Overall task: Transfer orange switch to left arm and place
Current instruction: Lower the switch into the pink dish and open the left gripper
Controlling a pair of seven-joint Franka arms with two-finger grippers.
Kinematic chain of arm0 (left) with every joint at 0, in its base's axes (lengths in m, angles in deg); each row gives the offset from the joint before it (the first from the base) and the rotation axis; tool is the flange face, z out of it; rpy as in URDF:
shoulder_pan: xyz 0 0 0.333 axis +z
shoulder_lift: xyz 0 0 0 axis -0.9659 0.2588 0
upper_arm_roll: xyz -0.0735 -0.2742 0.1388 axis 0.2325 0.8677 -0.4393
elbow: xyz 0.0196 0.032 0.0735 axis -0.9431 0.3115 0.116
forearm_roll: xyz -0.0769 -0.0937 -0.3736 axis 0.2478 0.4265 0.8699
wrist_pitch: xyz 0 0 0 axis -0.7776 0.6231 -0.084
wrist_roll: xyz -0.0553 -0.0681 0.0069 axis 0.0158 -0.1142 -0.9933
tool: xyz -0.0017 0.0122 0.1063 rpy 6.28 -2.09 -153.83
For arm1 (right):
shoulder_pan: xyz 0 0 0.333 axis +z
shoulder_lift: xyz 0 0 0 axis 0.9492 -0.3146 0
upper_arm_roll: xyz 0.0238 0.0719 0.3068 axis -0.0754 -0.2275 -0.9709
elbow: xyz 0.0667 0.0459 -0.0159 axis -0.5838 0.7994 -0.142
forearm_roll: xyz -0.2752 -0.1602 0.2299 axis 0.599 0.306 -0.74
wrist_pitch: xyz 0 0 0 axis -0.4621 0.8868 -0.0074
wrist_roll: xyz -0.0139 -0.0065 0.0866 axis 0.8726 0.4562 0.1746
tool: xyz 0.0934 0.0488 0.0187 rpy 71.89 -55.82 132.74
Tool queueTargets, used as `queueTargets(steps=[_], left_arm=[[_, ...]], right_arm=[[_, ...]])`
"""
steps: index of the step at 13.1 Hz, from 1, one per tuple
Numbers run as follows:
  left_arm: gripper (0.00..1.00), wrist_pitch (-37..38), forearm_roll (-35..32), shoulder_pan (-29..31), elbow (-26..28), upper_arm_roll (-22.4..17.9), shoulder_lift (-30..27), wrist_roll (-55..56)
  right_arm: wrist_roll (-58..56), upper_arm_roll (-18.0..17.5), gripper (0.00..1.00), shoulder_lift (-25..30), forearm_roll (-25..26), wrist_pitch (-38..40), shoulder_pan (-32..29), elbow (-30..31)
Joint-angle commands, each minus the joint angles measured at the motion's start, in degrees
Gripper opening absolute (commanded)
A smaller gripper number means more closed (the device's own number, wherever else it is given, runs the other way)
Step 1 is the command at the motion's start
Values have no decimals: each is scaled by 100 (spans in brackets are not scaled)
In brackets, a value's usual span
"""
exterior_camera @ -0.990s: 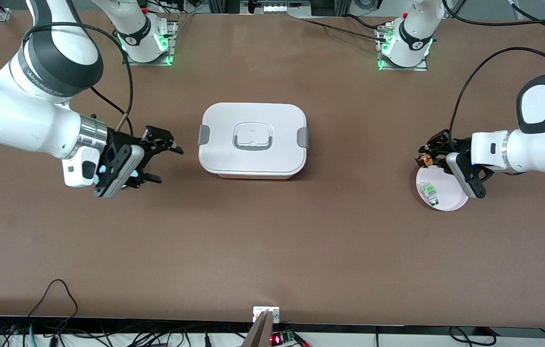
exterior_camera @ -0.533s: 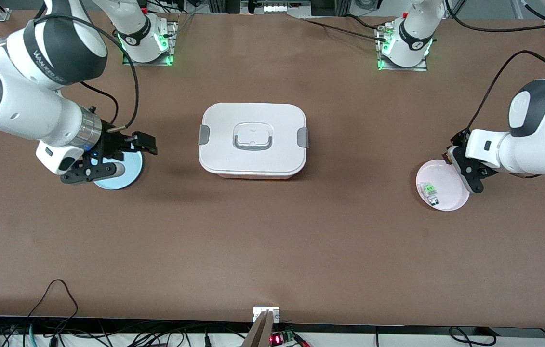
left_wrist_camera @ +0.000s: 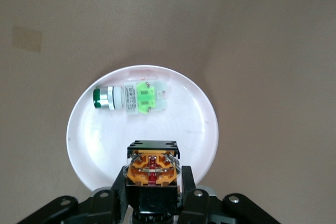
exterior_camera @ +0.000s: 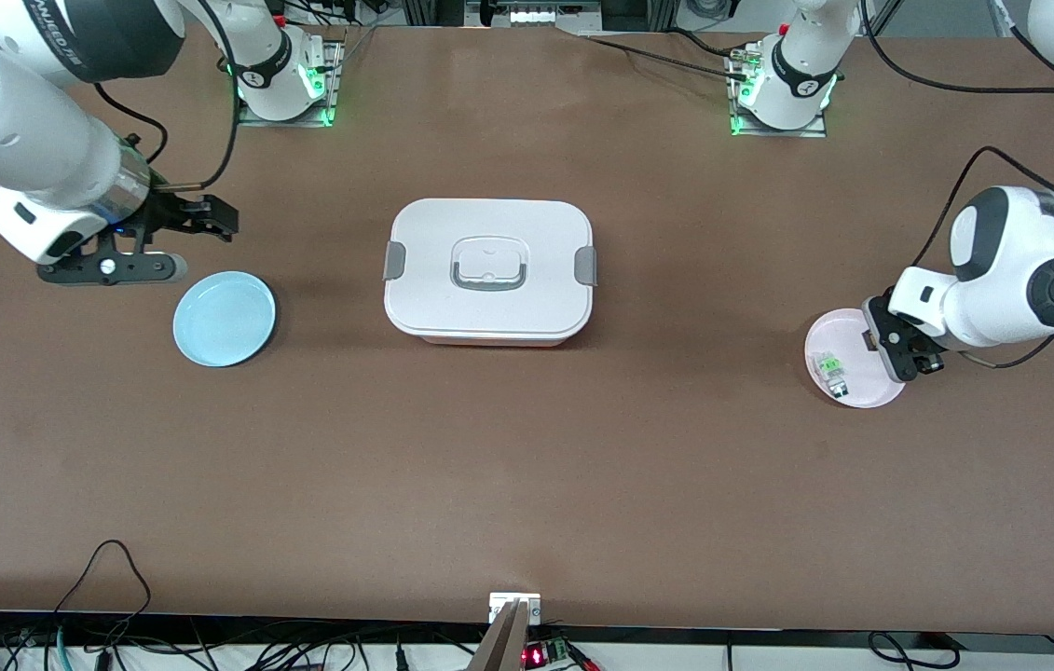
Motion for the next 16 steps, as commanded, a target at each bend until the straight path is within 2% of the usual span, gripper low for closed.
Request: queueTargets(steps=[1, 3, 5, 6, 7, 10, 14, 15, 16], left_arm=[[15, -739, -138, 440, 174, 53, 406, -695], [13, -1293, -164, 573, 227, 53, 705, -1091], [7, -1383, -243, 564, 315, 53, 724, -1137], [7, -1383, -243, 564, 315, 53, 716, -1137], [12, -1383, -252, 573, 333, 53, 724, -1145], [11, -1357, -243, 661, 377, 53, 759, -1119], [15, -1401, -304, 714, 324, 26, 970, -1101], [40, -1401, -383, 714, 333, 35, 970, -1093], [99, -1383, -401, 740, 350, 44, 953, -1128]], right_arm=[[156, 370, 100, -15, 217, 56, 15, -52], [156, 713, 100, -24, 173, -198, 24, -26], [95, 969, 100, -15, 173, -444, 24, 106], [69, 1092, 100, -15, 164, -611, 24, 193], [68, 1172, 100, -15, 155, -691, 24, 238], [25, 1400, 100, 64, -82, -788, 15, 439], [-345, 1401, 100, 204, -91, -805, 15, 580], [-345, 1401, 100, 213, -100, -806, 6, 598], [-371, 1410, 100, 222, -108, -797, 6, 616]])
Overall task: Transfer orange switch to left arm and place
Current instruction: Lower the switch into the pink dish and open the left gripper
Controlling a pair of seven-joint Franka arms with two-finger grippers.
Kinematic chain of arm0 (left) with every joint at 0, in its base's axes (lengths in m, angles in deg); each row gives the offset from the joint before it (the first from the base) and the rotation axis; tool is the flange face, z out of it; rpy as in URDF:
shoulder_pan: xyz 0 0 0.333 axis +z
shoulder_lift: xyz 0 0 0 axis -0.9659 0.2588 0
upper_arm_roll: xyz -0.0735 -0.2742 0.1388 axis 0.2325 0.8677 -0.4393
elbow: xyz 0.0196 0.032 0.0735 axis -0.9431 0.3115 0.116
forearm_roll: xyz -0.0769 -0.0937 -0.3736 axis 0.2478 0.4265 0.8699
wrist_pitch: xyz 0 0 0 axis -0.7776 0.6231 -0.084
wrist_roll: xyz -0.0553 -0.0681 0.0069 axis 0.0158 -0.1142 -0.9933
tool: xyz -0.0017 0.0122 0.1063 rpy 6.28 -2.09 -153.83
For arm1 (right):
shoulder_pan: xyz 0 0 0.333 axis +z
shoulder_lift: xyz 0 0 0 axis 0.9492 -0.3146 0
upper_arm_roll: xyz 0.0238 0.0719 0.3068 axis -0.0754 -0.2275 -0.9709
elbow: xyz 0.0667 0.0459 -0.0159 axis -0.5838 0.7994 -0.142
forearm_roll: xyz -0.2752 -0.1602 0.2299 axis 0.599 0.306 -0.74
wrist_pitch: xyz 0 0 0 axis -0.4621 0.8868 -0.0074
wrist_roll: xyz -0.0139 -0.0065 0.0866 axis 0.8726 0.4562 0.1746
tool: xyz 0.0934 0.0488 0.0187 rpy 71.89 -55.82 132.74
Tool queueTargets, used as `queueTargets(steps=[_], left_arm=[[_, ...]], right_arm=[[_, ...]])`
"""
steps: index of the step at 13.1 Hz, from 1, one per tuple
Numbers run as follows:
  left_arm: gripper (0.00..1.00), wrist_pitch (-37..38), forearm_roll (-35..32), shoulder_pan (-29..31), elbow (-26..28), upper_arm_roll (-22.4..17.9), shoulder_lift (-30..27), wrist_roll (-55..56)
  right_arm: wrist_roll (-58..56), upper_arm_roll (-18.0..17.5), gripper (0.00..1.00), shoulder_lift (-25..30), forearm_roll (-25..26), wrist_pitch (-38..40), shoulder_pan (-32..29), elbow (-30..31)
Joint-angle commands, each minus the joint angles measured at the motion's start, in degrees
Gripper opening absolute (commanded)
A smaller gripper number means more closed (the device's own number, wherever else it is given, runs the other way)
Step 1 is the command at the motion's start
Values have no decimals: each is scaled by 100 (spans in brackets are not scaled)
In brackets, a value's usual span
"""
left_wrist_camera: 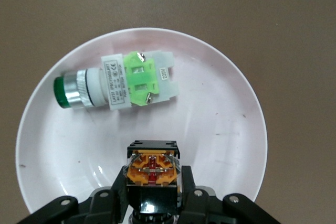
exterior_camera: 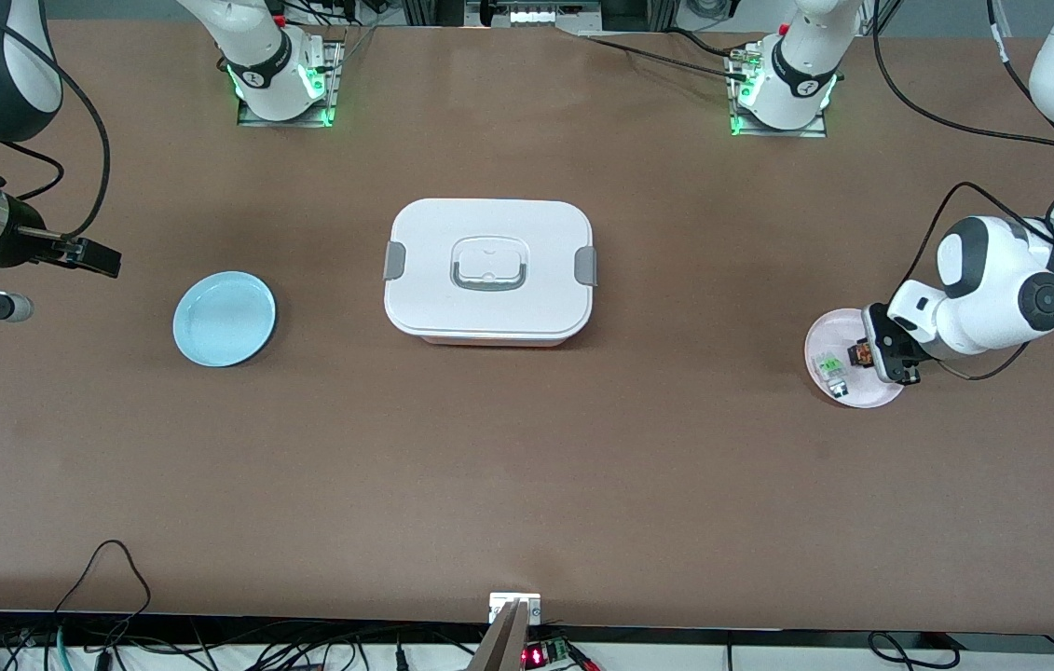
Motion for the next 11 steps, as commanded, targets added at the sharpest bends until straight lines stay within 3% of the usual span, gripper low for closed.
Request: queueTargets(steps=[1, 6, 9, 11], left_arm=[[100, -21, -235, 116, -5, 60, 28, -29], [100, 715, -235, 99, -188, 174, -401, 68], [100, 2057, -156, 99, -881, 262, -640, 94], [100, 3339, -156, 90, -1592, 445, -728, 374]], right_arm=[[-131, 46, 100, 268, -110, -105, 9, 319], [-149, 2, 100, 339, -390, -113, 9, 337], [-569, 63, 100, 312, -575, -35, 9, 223], [-649, 282, 100, 435, -619, -43, -8, 214]])
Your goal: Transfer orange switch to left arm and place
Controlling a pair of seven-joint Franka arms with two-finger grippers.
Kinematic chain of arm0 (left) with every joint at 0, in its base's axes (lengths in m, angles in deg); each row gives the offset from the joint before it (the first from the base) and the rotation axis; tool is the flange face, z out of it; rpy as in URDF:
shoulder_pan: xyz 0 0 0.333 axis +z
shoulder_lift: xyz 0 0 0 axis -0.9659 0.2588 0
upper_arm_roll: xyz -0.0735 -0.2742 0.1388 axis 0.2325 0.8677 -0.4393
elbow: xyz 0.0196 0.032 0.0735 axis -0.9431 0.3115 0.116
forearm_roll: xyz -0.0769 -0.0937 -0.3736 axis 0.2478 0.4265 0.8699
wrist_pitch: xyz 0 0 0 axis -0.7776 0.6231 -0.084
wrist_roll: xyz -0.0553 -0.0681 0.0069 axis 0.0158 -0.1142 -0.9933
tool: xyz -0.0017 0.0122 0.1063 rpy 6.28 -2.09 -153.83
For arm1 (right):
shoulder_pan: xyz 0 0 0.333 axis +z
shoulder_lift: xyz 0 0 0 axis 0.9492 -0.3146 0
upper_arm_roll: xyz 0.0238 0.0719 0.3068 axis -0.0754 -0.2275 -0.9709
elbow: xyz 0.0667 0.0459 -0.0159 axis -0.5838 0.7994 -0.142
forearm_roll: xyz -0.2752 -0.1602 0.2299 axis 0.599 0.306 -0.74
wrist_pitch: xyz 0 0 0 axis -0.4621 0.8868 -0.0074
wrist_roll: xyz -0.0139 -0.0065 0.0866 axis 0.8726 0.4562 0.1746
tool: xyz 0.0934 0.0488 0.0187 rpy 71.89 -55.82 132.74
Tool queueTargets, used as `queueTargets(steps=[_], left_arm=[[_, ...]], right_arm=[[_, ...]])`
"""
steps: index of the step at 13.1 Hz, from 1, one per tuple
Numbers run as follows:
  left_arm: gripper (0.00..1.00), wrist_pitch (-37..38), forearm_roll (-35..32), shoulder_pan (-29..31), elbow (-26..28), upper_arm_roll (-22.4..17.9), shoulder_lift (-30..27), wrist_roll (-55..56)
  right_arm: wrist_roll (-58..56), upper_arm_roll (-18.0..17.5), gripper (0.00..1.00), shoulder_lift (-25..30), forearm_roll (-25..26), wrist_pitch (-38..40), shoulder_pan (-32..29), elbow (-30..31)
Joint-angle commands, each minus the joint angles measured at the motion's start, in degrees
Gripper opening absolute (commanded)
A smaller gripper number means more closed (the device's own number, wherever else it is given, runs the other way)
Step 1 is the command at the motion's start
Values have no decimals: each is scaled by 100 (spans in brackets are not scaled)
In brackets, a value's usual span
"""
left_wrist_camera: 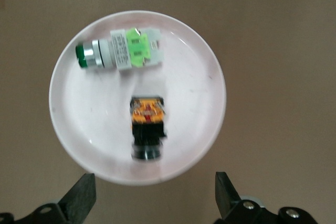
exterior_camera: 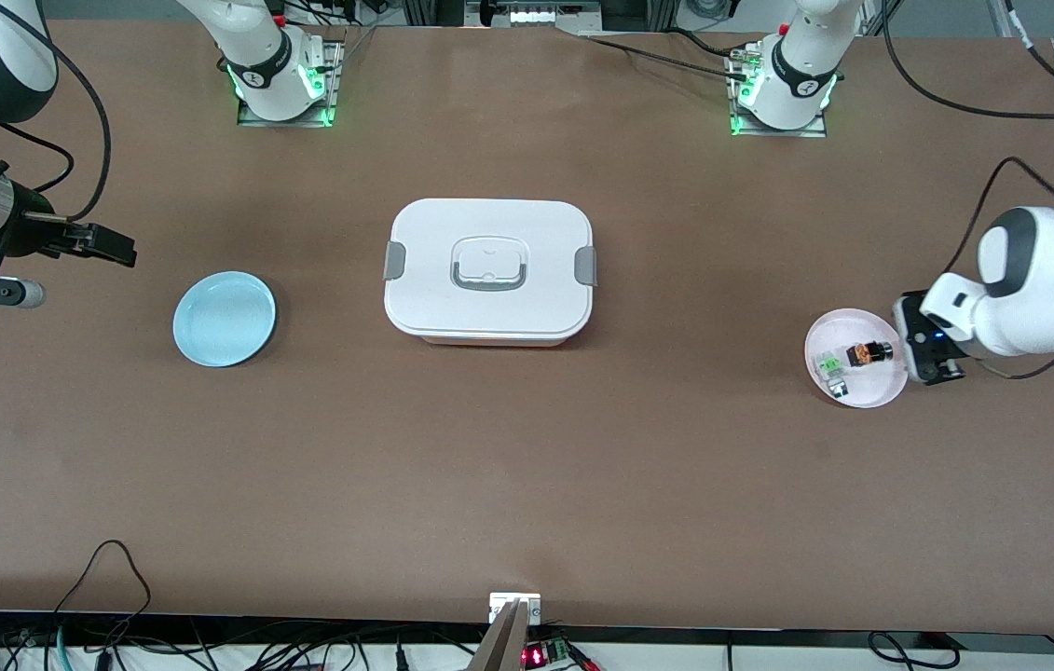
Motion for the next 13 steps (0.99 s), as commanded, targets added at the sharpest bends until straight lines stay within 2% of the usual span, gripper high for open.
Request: queueTargets(steps=[1, 2, 6, 9, 12, 13], left_arm=[[100, 1679, -81, 34, -990, 330, -135, 525], [100, 2147, -81, 8, -1298, 426, -135, 859], [100, 3607, -89, -45, -2336, 1321, -135, 3017], [100, 4154, -133, -98, -2698, 1929, -135, 4812], [100, 4383, -81, -150, -2874, 2115, -152, 5965], [100, 4366, -89, -534, -2848, 1924, -431, 6316]], right_arm=[[-311, 233, 100, 417, -205, 12, -16, 67], [-311, 224, 100, 488, -188, 30, -8, 67], [-372, 355, 100, 647, -153, 187, -8, 40], [-496, 356, 100, 884, -162, 250, -8, 259], [-496, 365, 100, 964, -197, 215, -8, 383], [-531, 365, 100, 1033, -197, 180, -16, 531]])
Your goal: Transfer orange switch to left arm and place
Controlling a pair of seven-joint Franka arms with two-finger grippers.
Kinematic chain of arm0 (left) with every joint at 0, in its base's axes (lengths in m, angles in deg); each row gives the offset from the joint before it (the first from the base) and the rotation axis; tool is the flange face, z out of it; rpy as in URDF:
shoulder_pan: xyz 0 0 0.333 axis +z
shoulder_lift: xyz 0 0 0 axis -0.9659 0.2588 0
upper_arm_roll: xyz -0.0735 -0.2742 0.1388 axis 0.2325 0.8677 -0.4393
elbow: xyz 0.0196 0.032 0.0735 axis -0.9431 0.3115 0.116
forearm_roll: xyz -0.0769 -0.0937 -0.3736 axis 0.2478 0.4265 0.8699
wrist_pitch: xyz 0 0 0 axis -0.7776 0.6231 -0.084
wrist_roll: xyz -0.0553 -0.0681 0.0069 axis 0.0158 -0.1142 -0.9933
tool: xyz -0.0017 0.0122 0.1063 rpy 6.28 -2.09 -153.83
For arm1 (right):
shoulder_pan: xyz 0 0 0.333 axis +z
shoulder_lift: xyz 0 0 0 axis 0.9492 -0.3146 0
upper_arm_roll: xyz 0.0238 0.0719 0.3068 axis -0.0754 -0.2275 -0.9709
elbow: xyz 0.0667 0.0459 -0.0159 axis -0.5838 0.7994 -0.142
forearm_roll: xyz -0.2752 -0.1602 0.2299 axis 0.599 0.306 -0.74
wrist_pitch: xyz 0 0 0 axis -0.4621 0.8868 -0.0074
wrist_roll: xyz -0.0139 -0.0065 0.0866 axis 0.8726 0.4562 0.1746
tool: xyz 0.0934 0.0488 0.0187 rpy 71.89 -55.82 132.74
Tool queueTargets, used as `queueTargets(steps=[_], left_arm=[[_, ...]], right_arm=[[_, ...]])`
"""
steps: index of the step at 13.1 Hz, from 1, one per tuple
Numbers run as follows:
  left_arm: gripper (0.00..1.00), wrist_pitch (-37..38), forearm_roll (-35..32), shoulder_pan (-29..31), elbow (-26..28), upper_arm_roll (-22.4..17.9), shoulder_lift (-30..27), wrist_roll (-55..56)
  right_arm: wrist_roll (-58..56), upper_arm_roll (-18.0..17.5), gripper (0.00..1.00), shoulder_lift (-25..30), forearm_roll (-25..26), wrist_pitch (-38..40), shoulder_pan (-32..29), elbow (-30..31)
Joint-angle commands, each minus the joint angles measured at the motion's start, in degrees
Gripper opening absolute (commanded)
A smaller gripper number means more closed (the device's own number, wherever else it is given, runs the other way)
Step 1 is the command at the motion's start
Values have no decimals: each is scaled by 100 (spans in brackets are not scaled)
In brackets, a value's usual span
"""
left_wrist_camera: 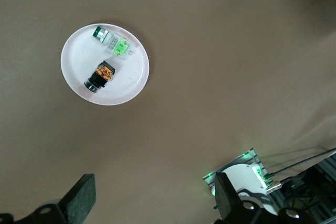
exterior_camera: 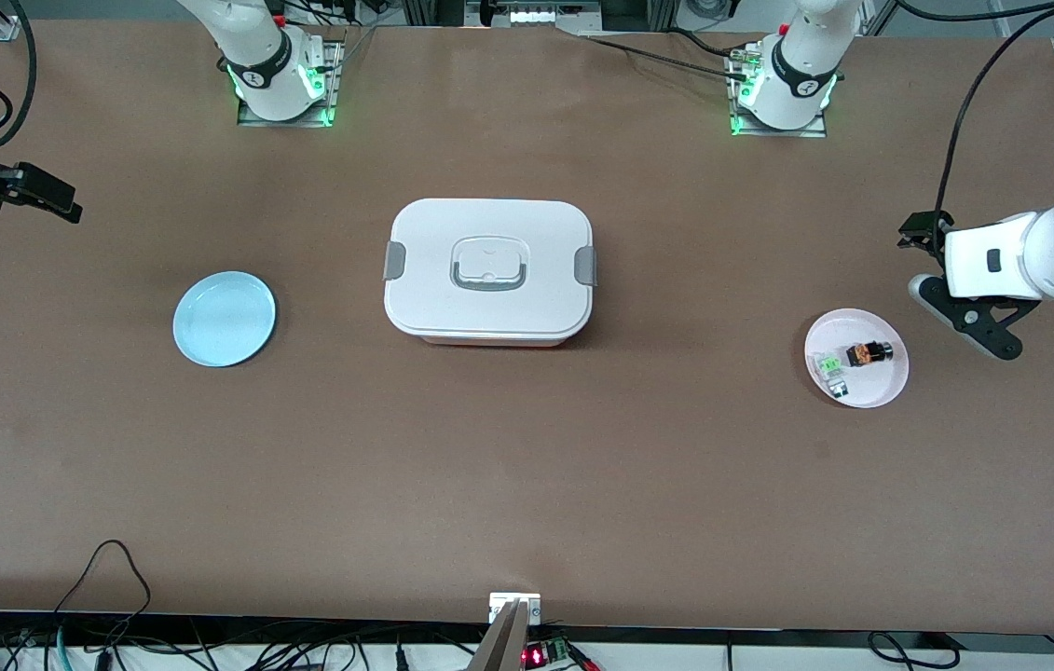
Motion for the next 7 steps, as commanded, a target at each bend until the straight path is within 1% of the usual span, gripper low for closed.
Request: queueTargets(steps=[1, 2, 3, 4, 5, 6, 7], left_arm=[[100, 147, -38, -1087, -155, -863, -412, 1127], [100, 86, 337, -1712, -129, -1637, -615, 1524], [100, -210, 750, -2049, -76, -2288, -852, 1597], [100, -570, 998, -2322, 72, -2782, -1054, 1616], [100, -782, 1183, -2734, 274, -3396, -1230, 1659], [100, -1080, 1663, -3173, 450, -4159, -1423, 1660], [100, -1362, 1981, -3604, 756, -4802, -1686, 1651]], right_arm=[[-293, 40, 100, 382, -94, -195, -5, 542], [-365, 66, 100, 531, -103, -379, -5, 822], [-365, 101, 100, 690, -103, -537, -5, 1025], [-322, 110, 100, 700, -103, -522, 4, 1019], [-287, 110, 100, 700, -103, -495, 4, 940], [-286, 110, 100, 683, -94, -469, 4, 835], [-286, 110, 100, 656, -94, -469, 4, 764]])
